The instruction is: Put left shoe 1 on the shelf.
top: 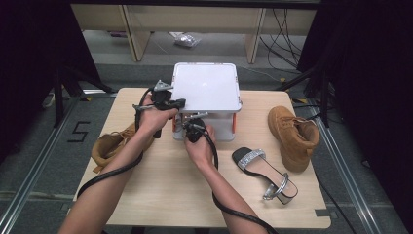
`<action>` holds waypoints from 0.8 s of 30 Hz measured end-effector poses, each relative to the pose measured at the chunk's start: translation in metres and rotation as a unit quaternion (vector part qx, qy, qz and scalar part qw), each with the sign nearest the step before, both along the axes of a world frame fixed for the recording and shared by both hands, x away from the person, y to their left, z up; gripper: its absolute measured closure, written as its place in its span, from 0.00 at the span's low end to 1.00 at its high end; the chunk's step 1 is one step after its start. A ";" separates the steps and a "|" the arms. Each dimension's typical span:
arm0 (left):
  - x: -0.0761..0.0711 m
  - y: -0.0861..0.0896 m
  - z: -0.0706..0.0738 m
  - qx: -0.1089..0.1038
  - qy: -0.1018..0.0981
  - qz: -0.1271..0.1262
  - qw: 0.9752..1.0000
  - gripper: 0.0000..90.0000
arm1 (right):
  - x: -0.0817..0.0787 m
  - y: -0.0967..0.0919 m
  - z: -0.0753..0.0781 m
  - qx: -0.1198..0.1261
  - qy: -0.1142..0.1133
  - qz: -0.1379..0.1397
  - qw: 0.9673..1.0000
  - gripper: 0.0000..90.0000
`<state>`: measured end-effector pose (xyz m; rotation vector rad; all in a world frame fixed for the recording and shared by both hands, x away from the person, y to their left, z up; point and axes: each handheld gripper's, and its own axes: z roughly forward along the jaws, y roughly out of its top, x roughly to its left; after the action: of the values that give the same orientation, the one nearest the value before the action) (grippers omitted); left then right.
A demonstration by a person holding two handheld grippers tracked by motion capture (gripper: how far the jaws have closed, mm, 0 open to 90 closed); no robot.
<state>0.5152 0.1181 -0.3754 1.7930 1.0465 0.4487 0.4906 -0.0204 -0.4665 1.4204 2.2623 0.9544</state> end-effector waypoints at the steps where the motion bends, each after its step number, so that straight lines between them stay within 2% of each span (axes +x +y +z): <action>1: 0.000 0.000 0.000 0.002 0.000 -0.001 1.000 1.00 | 0.001 0.002 -0.001 0.001 0.002 -0.002 1.000 1.00; 9: 0.000 0.000 0.000 -0.001 0.001 -0.001 1.000 1.00 | 0.005 0.007 -0.005 -0.002 -0.007 0.006 1.000 0.98; 11: -0.001 0.000 0.000 0.001 0.001 -0.002 1.000 1.00 | 0.005 0.010 -0.007 0.004 0.002 0.005 1.000 0.96; 13: -0.001 0.000 0.000 0.001 0.001 -0.001 1.000 1.00 | 0.004 0.011 -0.011 0.001 0.002 0.012 1.000 0.89; 15: -0.001 0.000 0.000 0.002 0.002 -0.001 1.000 1.00 | 0.004 0.010 -0.012 0.006 0.000 0.017 1.000 0.86; 16: -0.001 0.000 0.000 0.003 0.002 0.000 1.000 1.00 | 0.004 0.009 -0.012 0.004 -0.009 0.023 1.000 0.85; 18: -0.001 0.000 0.000 0.001 0.001 -0.002 1.000 1.00 | 0.000 0.008 -0.011 0.007 -0.006 0.019 1.000 0.85; 19: -0.001 0.000 0.000 0.003 0.002 -0.002 1.000 1.00 | -0.002 0.004 -0.008 0.005 -0.012 0.020 1.000 0.93; 20: -0.001 0.000 0.000 0.003 0.002 -0.002 1.000 1.00 | -0.002 0.004 -0.008 0.005 -0.012 0.020 1.000 0.93; 21: 0.000 0.000 0.000 0.000 0.001 -0.003 1.000 1.00 | -0.005 -0.001 -0.006 -0.002 -0.016 0.018 1.000 1.00; 24: -0.001 0.000 0.000 0.003 0.001 -0.002 1.000 1.00 | -0.005 -0.009 -0.005 -0.009 -0.019 -0.001 1.000 1.00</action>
<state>0.5145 0.1177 -0.3749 1.8008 1.0429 0.4487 0.4859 -0.0294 -0.4720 1.3848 2.2367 0.9488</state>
